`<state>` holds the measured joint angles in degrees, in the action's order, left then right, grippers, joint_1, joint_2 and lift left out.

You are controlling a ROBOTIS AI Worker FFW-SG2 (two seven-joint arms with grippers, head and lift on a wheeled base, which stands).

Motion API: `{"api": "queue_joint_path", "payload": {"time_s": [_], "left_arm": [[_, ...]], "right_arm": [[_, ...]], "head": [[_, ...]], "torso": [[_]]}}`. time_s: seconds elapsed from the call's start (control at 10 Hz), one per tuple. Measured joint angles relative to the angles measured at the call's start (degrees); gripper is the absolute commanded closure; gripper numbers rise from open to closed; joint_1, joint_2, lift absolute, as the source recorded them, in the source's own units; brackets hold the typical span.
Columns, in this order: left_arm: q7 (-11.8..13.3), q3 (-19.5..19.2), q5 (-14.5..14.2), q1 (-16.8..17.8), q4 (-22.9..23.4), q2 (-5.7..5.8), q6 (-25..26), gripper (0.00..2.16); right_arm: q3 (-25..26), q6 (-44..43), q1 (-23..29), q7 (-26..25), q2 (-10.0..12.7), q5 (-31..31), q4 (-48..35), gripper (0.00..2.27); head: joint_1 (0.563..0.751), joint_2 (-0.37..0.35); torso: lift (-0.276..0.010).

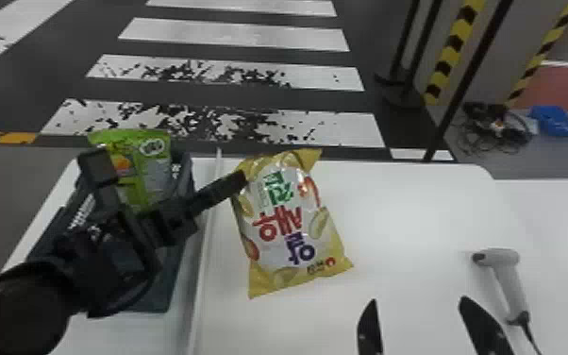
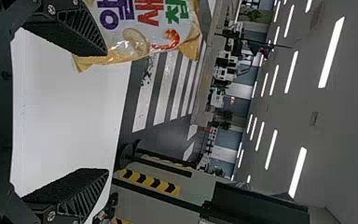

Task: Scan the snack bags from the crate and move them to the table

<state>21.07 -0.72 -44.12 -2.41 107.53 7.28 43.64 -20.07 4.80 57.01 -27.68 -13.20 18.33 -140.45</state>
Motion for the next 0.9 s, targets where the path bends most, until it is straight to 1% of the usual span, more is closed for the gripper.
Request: {"api": "queue_joint_path", "payload": {"time_s": [0.1,0.2,0.5,0.6,0.7,0.9], "left_arm": [[0.12,2.35,1.72,1.47,-3.53,-0.98,-0.57,2.09],[0.05,4.39,3.22,2.91,-6.84,-2.02,-1.33,2.09],[-0.02,9.95,8.72,7.21,-17.36,-5.98,-4.14,2.09],[0.39,11.13,9.64,8.60,-20.87,-6.97,-4.83,2.09],[0.59,11.72,9.94,9.68,-23.20,-7.19,-4.97,2.09],[0.68,13.13,11.18,12.15,-27.58,-7.27,-5.06,2.09]], "right_arm": [[0.03,0.15,-0.13,0.00,-0.12,-0.09,-0.01,0.11],[0.04,0.50,-0.36,0.07,-0.31,-0.27,-0.03,0.11],[-0.01,2.22,-1.84,0.65,-1.07,-1.88,0.41,0.11],[-0.05,2.59,-2.23,0.83,-1.24,-2.08,0.67,0.11],[-0.05,2.75,-2.52,0.91,-1.35,-2.28,0.89,0.11],[0.05,3.14,-3.11,1.06,-1.79,-2.93,1.27,0.11]], "head": [[0.695,-0.149],[0.695,-0.163],[0.695,-0.239],[0.695,-0.250],[0.695,-0.262],[0.695,-0.269]], "torso": [[-0.095],[-0.095],[-0.095],[-0.095],[-0.095],[-0.095]]}}
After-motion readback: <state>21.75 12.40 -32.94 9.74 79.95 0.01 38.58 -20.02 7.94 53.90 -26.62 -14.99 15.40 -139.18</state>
